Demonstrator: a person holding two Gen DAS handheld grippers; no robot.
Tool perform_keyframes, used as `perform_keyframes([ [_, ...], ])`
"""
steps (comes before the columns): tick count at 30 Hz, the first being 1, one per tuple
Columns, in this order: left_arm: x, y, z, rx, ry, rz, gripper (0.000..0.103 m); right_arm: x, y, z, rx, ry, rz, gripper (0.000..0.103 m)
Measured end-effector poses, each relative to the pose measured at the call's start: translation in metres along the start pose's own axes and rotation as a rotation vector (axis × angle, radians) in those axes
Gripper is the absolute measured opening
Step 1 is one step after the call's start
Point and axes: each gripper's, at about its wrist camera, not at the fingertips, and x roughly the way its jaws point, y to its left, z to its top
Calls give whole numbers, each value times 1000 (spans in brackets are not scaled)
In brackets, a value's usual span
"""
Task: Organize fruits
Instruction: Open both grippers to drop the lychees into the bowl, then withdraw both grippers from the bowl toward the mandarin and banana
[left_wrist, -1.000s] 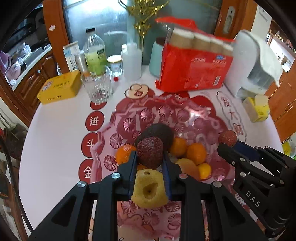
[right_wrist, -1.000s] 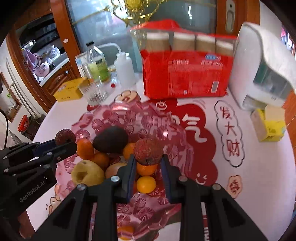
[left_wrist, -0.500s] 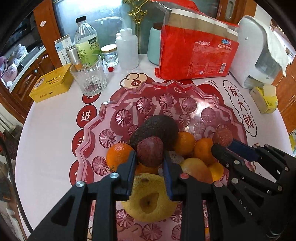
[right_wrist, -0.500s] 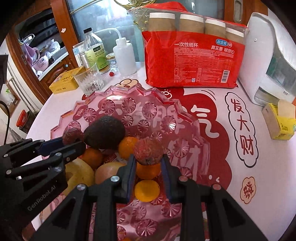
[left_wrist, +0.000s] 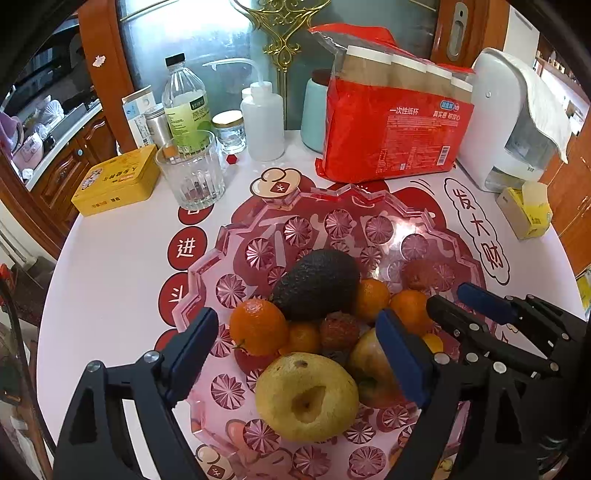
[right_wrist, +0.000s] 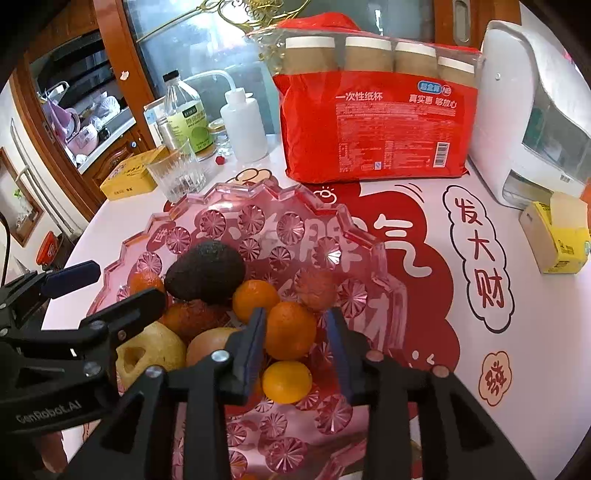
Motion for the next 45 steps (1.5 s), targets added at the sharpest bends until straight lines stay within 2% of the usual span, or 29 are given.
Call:
perform_keyframes([
  [12,-12,4,-5,-14,5,14,87,-7,5,-3,-1,5,14,38],
  [21,-41,5,-7,-18,-25,6,87,-29,11,-6,-6,-6,22,38],
  [33,-115,3,-15,-15,-124,-21,87,-100,23,-9,-6,-95,15,42],
  [45,-180,-4,-41,-4,-203,-78,87,-172,34,-36,-4,-170,-1,44],
])
